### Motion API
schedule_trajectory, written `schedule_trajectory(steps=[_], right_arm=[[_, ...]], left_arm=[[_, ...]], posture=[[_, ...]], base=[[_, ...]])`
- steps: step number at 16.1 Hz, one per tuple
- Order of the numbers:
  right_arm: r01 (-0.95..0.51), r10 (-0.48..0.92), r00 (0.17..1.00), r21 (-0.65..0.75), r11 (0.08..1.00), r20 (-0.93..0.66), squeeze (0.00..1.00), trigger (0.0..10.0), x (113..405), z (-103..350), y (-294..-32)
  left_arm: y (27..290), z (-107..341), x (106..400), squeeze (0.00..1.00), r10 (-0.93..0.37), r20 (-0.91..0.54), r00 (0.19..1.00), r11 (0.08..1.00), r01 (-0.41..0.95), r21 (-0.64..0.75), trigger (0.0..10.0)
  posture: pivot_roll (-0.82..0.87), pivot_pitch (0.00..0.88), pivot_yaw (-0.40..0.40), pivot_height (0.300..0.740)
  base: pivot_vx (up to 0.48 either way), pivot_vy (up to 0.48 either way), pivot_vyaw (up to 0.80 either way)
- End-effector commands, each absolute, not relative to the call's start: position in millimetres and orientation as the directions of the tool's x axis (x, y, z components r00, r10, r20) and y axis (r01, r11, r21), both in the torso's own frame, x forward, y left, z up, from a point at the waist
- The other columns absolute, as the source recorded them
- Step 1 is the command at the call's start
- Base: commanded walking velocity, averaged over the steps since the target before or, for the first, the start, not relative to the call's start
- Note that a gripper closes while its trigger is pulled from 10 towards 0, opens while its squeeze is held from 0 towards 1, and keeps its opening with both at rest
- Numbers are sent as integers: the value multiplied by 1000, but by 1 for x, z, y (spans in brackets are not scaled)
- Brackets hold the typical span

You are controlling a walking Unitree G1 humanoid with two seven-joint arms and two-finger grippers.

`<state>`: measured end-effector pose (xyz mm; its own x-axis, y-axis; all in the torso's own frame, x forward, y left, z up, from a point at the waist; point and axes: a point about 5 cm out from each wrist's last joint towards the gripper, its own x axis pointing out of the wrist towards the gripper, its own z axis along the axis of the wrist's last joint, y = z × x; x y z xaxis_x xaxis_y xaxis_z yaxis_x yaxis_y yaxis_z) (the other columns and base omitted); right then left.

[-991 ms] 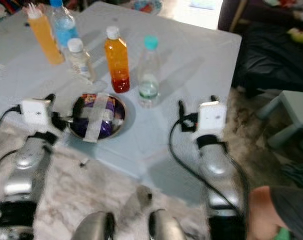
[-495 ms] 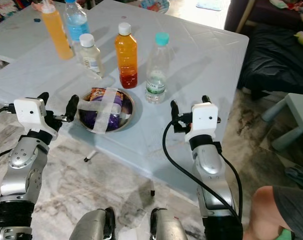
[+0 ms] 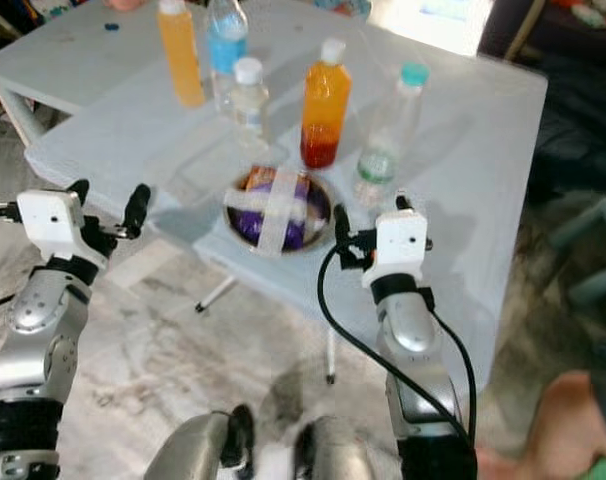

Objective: Restocking fridge

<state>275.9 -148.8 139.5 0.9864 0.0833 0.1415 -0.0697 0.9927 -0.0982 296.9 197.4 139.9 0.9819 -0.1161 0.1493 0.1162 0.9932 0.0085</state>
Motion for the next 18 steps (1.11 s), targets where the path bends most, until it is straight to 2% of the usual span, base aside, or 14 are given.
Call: schedule_trajectory(steps=[1,5,18], right_arm=[[-24,32,995,-82,996,99,0,10000,275,132,-155],[54,-52,996,-29,998,75,0,10000,277,129,-169],[34,-32,997,-25,999,74,0,10000,279,131,-165]], left_arm=[[194,136,294,0,-140,135,981,990,139,17,10000],[207,127,287,0,-100,95,990,995,97,33,10000],[200,125,283,0,-104,91,990,994,102,26,10000]], posture=[[-27,158,1,740],[-21,162,3,740],[-15,161,1,740]], base=[[0,0,0],[0,0,0],[0,0,0]])
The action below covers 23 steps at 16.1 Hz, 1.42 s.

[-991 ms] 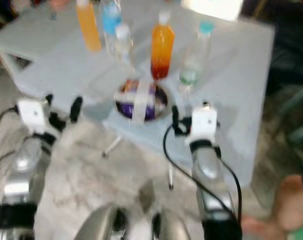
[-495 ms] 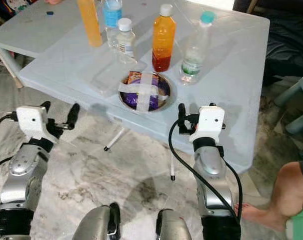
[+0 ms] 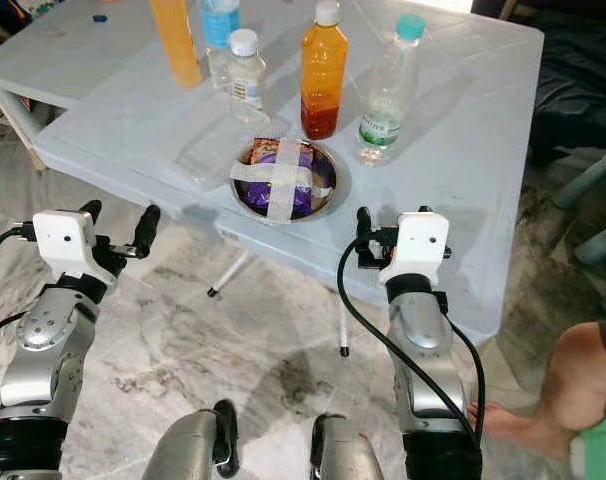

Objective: Restocking fridge

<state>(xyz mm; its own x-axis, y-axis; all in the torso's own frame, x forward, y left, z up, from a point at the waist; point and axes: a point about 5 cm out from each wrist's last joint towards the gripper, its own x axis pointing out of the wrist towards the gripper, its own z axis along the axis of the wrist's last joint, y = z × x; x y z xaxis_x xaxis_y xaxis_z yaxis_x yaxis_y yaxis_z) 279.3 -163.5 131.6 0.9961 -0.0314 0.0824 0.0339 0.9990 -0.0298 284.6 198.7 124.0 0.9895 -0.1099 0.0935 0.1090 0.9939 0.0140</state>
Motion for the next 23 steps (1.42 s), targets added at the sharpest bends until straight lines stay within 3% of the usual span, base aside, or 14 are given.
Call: schedule_trajectory(steps=[1,8,9,10,16,23], right_arm=[[34,-32,997,-25,999,74,0,10000,279,131,-165],[34,-32,997,-25,999,74,0,10000,279,131,-165],[35,-32,997,-29,999,76,0,10000,280,131,-165],[-32,36,988,-29,999,152,0,10000,291,149,-161],[-89,90,972,-14,996,215,0,10000,301,164,-153],[-83,83,990,-2,997,118,0,10000,330,154,-160]], left_arm=[[200,125,283,0,-104,91,990,994,102,26,10000],[200,125,283,0,-104,91,990,994,102,26,10000],[200,125,282,0,-105,91,990,994,103,26,10000],[194,123,284,0,-122,89,989,993,120,23,10000],[191,123,283,0,-137,82,987,991,135,27,10000],[192,125,283,0,-162,73,984,986,159,46,10000]], posture=[[-15,161,1,740],[-15,161,1,740],[0,0,0,740],[-17,166,6,740],[-7,184,13,740],[23,200,31,740]], base=[[0,0,0],[0,0,0],[0,0,0],[0,0,0],[0,0,0],[0,0,0]])
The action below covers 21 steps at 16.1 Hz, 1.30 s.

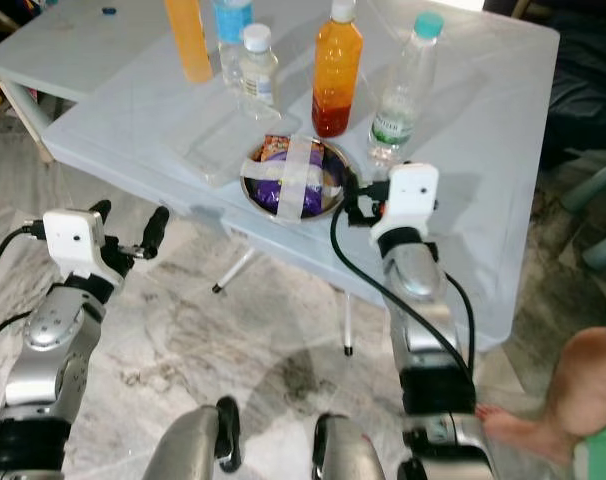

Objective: Restocking fridge

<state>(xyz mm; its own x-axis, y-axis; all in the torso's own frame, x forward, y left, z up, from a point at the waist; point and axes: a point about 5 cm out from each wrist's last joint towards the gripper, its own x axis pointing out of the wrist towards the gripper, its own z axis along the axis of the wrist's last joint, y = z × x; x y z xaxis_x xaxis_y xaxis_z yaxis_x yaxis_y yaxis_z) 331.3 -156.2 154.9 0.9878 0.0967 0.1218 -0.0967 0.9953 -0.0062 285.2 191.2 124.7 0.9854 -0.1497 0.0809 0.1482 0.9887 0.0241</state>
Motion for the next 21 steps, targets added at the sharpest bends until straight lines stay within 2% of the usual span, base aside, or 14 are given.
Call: schedule_trajectory(steps=[1,3,13,14,15,16,21], right_arm=[[-99,96,990,25,995,99,0,10000,335,151,-160],[-117,117,989,-6,993,93,0,10000,340,147,-156],[-137,137,990,94,986,9,0,10000,361,137,-140],[-128,129,992,107,986,-6,0,4196,363,137,-136],[-126,128,992,110,986,-10,0,4196,363,137,-134],[-114,119,992,122,986,-33,0,0,364,137,-131],[-28,49,993,188,982,-110,0,0,367,137,-137]], left_arm=[[193,126,283,0,-166,72,984,985,162,51,10000],[195,126,283,0,-167,68,984,985,163,59,10000],[196,132,282,0,-190,62,980,979,184,88,10000],[197,133,284,0,-189,61,980,979,183,89,10000],[197,133,284,0,-189,60,980,979,183,89,10000],[197,133,281,0,-191,59,980,978,185,92,10000],[195,133,280,0,-194,57,979,978,188,92,10000]], posture=[[30,202,35,740],[40,203,39,740],[77,235,65,740],[80,236,65,740],[80,236,66,740],[82,240,66,740],[76,241,63,740]], base=[[0,0,0],[0,0,0],[0,0,0],[0,0,0],[0,0,0],[0,0,0],[0,0,0]])
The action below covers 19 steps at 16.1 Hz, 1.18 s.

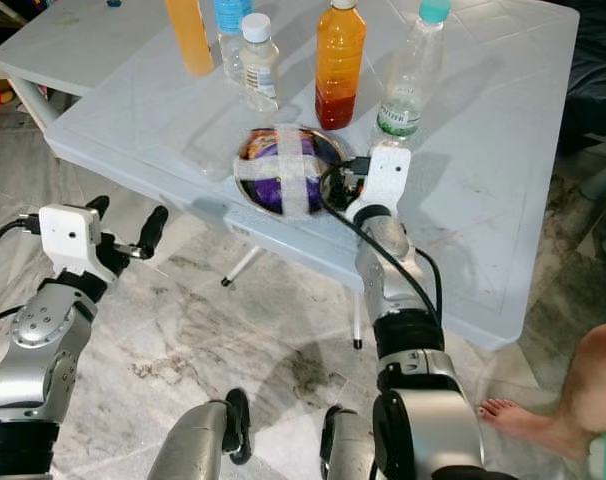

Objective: Restocking fridge

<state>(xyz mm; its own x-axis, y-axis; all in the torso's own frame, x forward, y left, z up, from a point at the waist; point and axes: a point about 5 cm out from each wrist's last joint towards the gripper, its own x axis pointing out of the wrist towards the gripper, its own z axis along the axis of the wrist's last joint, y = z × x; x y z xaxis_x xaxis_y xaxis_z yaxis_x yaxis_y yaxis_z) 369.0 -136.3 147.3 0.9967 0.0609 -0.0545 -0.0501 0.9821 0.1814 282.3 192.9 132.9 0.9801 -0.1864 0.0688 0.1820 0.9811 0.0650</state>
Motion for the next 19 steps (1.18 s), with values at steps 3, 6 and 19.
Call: schedule_trajectory(steps=[3,6,19], right_arm=[[29,9,988,242,970,-152,0,0,367,139,-145],[28,14,987,262,965,-159,0,0,365,145,-140],[-7,67,975,272,962,-212,0,10000,349,156,-136]], left_arm=[[194,134,281,0,-196,58,979,977,190,92,10000],[193,134,282,0,-195,59,979,978,189,92,10000],[187,131,284,0,-195,65,979,979,190,73,10000]], posture=[[74,239,61,740],[72,239,59,740],[48,223,38,740]], base=[[0,0,0],[0,0,0],[0,0,0]])
